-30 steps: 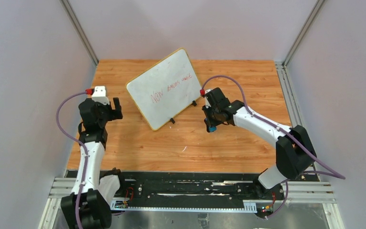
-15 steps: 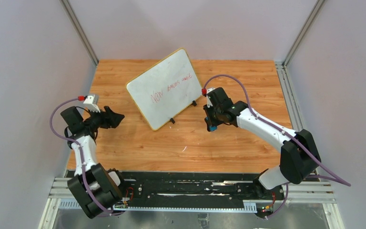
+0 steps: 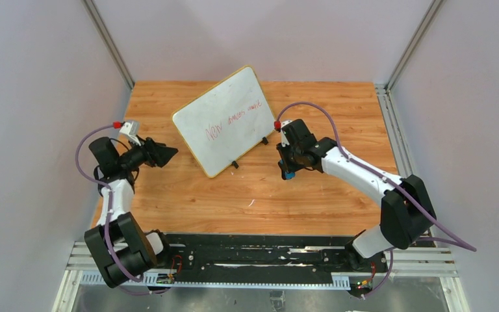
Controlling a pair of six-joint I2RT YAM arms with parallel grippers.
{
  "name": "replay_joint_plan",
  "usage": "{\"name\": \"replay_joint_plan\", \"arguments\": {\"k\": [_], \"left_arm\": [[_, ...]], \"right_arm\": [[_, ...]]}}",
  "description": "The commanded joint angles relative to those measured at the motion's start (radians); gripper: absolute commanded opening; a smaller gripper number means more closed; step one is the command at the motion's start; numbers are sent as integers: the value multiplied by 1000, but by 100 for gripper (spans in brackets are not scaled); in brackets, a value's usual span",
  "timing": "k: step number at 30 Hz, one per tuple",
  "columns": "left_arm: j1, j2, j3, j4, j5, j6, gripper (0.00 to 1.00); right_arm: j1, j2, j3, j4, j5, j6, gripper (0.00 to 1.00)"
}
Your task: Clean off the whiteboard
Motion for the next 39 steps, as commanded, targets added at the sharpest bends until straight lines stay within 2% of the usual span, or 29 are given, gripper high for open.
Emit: {"name": "replay_joint_plan", "arguments": {"k": [1, 13, 16, 23, 35, 39], "left_arm": [[-50, 54, 37, 117, -20, -51, 74], [-147, 127, 82, 247, -100, -143, 71], [-171, 154, 99, 286, -116, -168, 66], [-202, 198, 124, 322, -139, -195, 63], [-225, 238, 147, 361, -147, -225, 50], [-236, 243, 149, 375, -142, -236, 50]], "right_arm": [[-22, 8, 32, 6, -1, -14, 23], [-46, 20, 30, 10, -5, -30, 23], [-54, 20, 32, 10, -7, -33, 23], [-79, 3, 31, 10, -13, -38, 23], [-100, 2, 32, 11, -23, -41, 23], [-103, 5, 32, 10, -24, -40, 23]]}}
